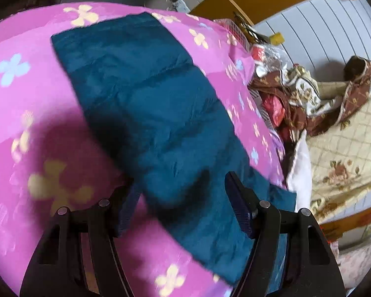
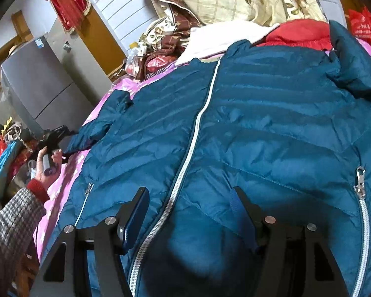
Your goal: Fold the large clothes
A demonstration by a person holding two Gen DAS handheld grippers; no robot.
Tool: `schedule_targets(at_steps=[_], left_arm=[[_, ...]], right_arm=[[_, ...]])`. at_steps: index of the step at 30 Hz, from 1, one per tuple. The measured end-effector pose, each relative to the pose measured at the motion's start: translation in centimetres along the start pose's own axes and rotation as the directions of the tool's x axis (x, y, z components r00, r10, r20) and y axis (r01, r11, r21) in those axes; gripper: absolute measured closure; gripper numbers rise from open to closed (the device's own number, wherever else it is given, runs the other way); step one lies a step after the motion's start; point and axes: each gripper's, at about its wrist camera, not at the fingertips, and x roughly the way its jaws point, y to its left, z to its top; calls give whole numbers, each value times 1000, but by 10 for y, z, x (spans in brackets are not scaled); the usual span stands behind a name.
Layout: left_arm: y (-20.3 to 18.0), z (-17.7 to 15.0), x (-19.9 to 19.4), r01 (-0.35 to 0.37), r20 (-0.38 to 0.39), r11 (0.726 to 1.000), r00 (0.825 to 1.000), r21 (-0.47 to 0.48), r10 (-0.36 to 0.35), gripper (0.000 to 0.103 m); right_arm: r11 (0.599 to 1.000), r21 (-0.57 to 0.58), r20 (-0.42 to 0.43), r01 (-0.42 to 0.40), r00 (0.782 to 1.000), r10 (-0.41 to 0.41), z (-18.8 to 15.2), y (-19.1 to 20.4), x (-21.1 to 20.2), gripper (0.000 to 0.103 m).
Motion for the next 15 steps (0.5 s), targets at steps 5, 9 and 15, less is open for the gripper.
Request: schedule_targets(at_steps=[5, 9, 15], left_arm=[[-33, 6, 9, -151, -16, 983, 988, 102, 154, 91], [-91, -6, -21, -151, 59, 959, 988, 240, 140, 96], [-221, -80, -63, 30, 24, 877, 999, 479, -48, 96]], right_arm=[[1000, 20, -5, -17, 1000, 17, -1, -6, 4, 37], [997, 52, 0, -53, 999, 53, 0, -13, 5, 37], [994, 80, 12, -77, 997, 77, 1, -15, 2, 38]])
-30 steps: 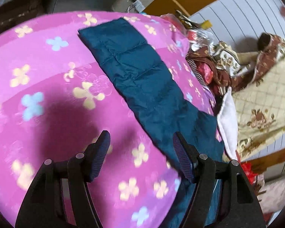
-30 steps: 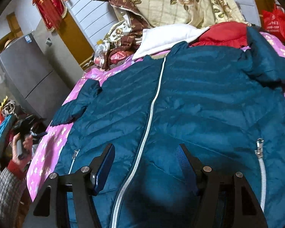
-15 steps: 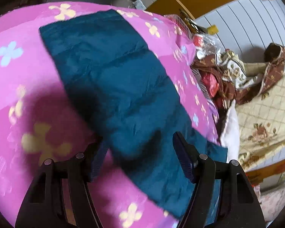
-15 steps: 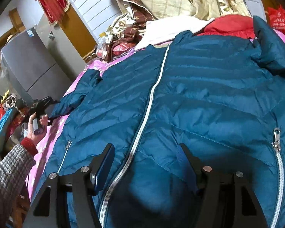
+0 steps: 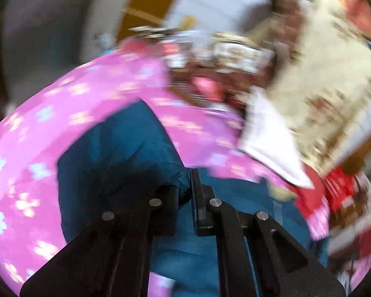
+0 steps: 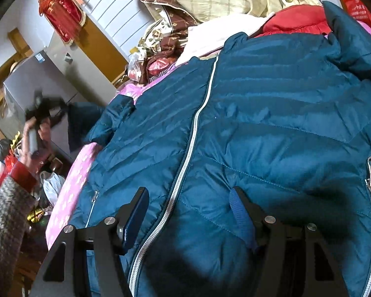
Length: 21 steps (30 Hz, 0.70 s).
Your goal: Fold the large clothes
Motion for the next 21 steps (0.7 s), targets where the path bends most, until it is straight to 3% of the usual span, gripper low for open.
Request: schedule_targets(at_steps=[4, 6, 9, 12, 16, 19, 21], left_arm=[[-112, -46, 3, 163, -84, 976, 985, 146, -152, 96], [-153, -79, 9, 205, -152, 956, 973, 208, -176, 96], [-191, -137, 19, 285, -283, 924, 936, 256, -210, 92], [-201, -174, 14, 326, -345, 901, 912, 286, -221, 91], [-186, -215, -18, 356, -368, 883, 900, 307, -235, 72], [-152, -239, -49, 312, -331, 907, 919, 284, -213, 54], [-129, -251, -64, 252, -284, 926, 943, 280, -171, 53]], right_arm=[[999, 30, 37, 31, 999, -32, -2, -3, -10, 38], [997, 69, 67, 42, 997, -47, -2, -8, -20, 38], [985, 156, 142, 73, 985, -95, -2, -22, -54, 38], [972, 205, 183, 114, 971, -152, -2, -36, -86, 37], [960, 232, 173, 156, 965, -199, 2, -42, -108, 34], [964, 198, 142, 176, 968, -206, 11, -32, -110, 34], [967, 161, 125, 197, 968, -218, 23, -22, -108, 34]])
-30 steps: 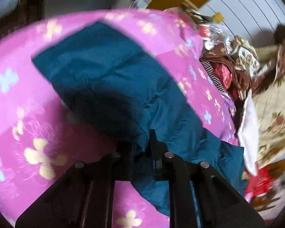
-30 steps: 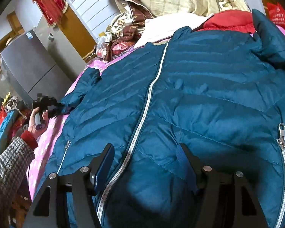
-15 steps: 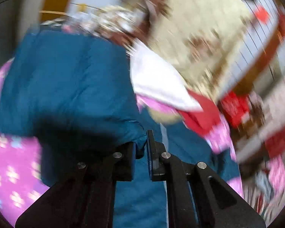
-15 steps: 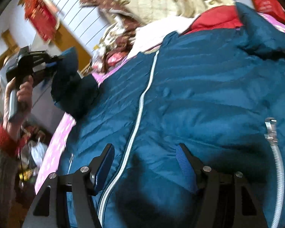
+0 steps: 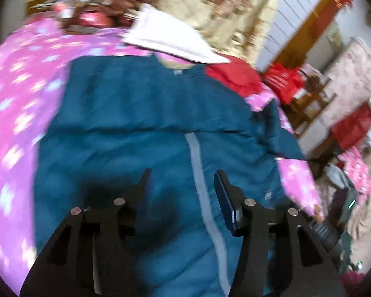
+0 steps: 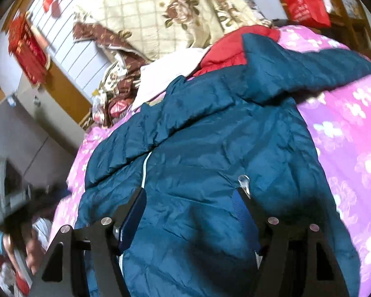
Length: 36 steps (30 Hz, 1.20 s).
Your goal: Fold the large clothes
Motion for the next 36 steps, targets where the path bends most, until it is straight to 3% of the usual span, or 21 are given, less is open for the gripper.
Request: schedule_targets(at_steps=[2, 4, 6, 9, 12, 16, 18, 19, 20, 21, 24, 28, 31, 34, 36], left_arm=[[18, -21, -12, -91, 37, 996, 995, -8, 91, 53], [36, -49, -22, -213, 89, 977, 973, -22, 214, 53], [56, -68, -18, -276, 84, 961, 957, -26, 277, 53], [73, -83, -6, -299, 52, 954, 952, -33, 300, 53], [79, -89, -1, -287, 71, 957, 955, -41, 290, 53], [79, -94, 4, -294, 99, 956, 950, -29, 295, 53], [88, -94, 3, -294, 97, 955, 950, -27, 295, 53], [90, -94, 3, -292, 96, 956, 951, -28, 293, 53], [92, -93, 4, -289, 95, 957, 952, -32, 291, 53], [95, -93, 4, -282, 94, 959, 954, -38, 285, 53], [100, -95, 1, -254, 97, 965, 961, -66, 259, 53], [102, -96, 1, -238, 102, 968, 964, -81, 246, 53], [102, -98, 0, -250, 107, 964, 960, -85, 259, 53], [103, -99, 0, -257, 108, 962, 958, -90, 266, 53], [103, -99, 0, -267, 106, 959, 955, -92, 276, 53]], right_arm=[[999, -37, -10, 28, 1000, -28, 10, 5, 9, 33], [996, -51, -19, 68, 997, -69, 31, 12, 26, 33], [994, -26, -48, 109, 993, -110, 51, 9, 51, 33], [984, 8, -78, 176, 982, -175, 76, -2, 87, 33], [965, 48, -122, 259, 960, -252, 107, -12, 129, 33], [934, 189, -170, 302, 947, -272, 124, -34, 166, 34], [931, 211, -162, 299, 950, -268, 127, -35, 174, 57], [933, 210, -168, 291, 951, -258, 129, -35, 175, 76], [932, 223, -178, 285, 952, -249, 129, -35, 177, 89], [936, 219, -178, 277, 954, -241, 129, -34, 174, 94], [935, 226, -156, 273, 958, -242, 123, -36, 158, 96], [925, 148, -156, 350, 932, -327, 107, -39, 142, 96], [949, 155, -154, 276, 955, -253, 102, -43, 112, 96], [961, 179, -111, 211, 975, -194, 102, -59, 69, 92], [955, 216, -68, 203, 979, -192, 106, -88, 35, 72]])
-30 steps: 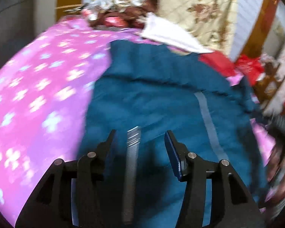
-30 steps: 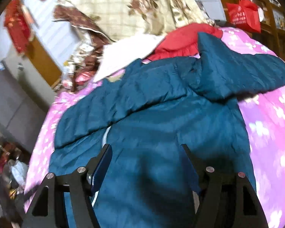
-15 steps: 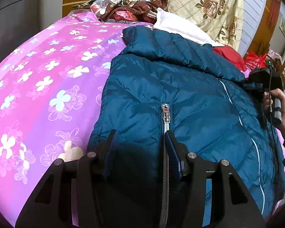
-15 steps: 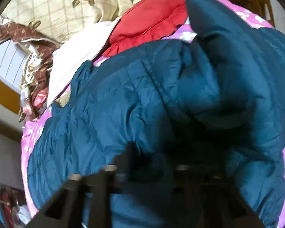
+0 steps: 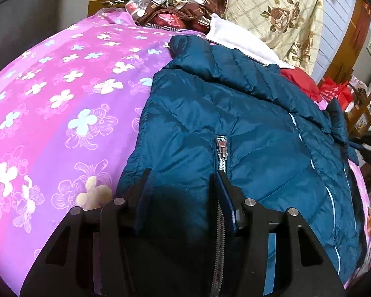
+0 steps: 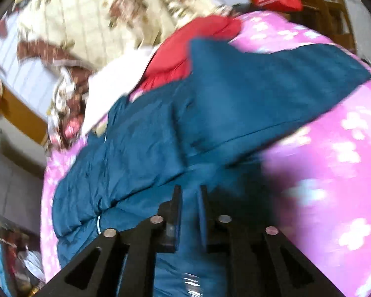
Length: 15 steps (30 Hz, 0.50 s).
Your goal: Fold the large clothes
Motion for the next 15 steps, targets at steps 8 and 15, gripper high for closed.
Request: schedule_targets(at_steps=[8, 15], left_arm=[[-7, -1, 4, -60, -10, 997, 998, 39, 61, 51], [-10, 0, 7, -87, -18, 994, 996, 61, 88, 49]], right_arm=[[950, 276, 107, 148, 977, -183, 55, -163, -37, 34], [900, 414, 144, 133, 967, -210, 102, -231, -20, 36]])
